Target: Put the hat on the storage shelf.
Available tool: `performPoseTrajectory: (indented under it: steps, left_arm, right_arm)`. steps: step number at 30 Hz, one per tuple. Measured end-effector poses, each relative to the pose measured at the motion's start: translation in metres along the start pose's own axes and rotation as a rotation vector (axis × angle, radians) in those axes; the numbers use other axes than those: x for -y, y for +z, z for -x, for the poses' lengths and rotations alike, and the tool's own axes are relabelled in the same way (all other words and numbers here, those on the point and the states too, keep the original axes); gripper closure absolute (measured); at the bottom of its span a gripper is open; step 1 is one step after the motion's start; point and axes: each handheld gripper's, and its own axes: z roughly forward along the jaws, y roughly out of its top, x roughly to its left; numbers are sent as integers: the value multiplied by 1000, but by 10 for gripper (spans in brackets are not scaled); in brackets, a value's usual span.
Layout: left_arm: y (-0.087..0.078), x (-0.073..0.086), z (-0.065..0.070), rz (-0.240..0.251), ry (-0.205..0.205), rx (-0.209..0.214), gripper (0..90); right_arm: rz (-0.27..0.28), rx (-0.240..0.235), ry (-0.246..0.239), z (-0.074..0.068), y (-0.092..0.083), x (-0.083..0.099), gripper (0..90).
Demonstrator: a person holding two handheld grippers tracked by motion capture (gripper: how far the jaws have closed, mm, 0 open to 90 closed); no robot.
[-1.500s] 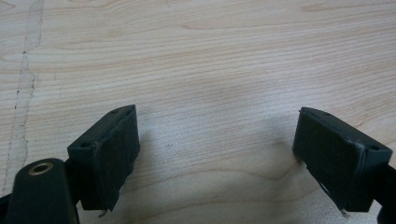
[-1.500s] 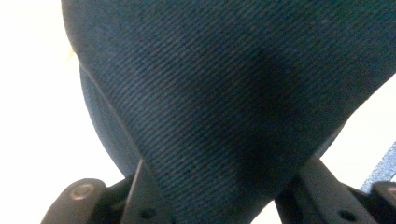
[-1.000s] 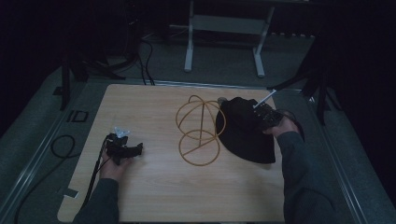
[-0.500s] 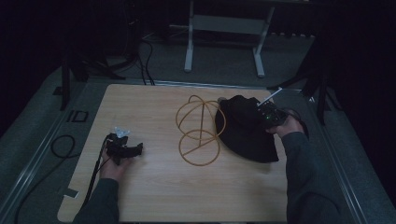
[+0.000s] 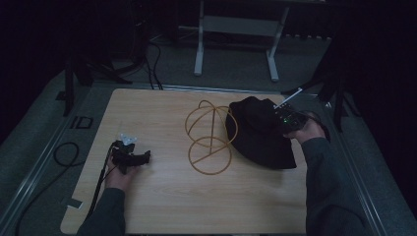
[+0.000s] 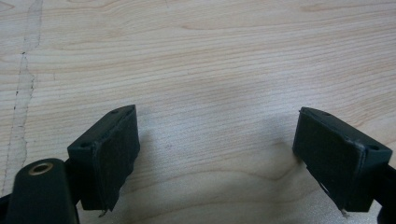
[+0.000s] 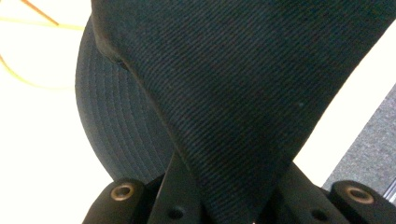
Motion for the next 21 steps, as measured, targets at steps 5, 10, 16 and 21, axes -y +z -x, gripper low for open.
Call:
performPoseTrajectory:
  steps: [5, 10, 16, 21]
  left_arm:
    - [0, 0, 0, -1, 0, 0, 148]
    - [0, 0, 0, 0, 0, 0, 149]
    - [0, 0, 0, 0, 0, 0, 149]
    - [0, 0, 0, 0, 0, 0, 149]
  right_arm:
    - [16, 10, -15, -2, -13, -1, 873]
    - [14, 19, -35, -6, -21, -2, 873]
    - [13, 21, -60, -9, -30, -5, 873]
    - [17, 26, -83, -13, -38, -7, 873]
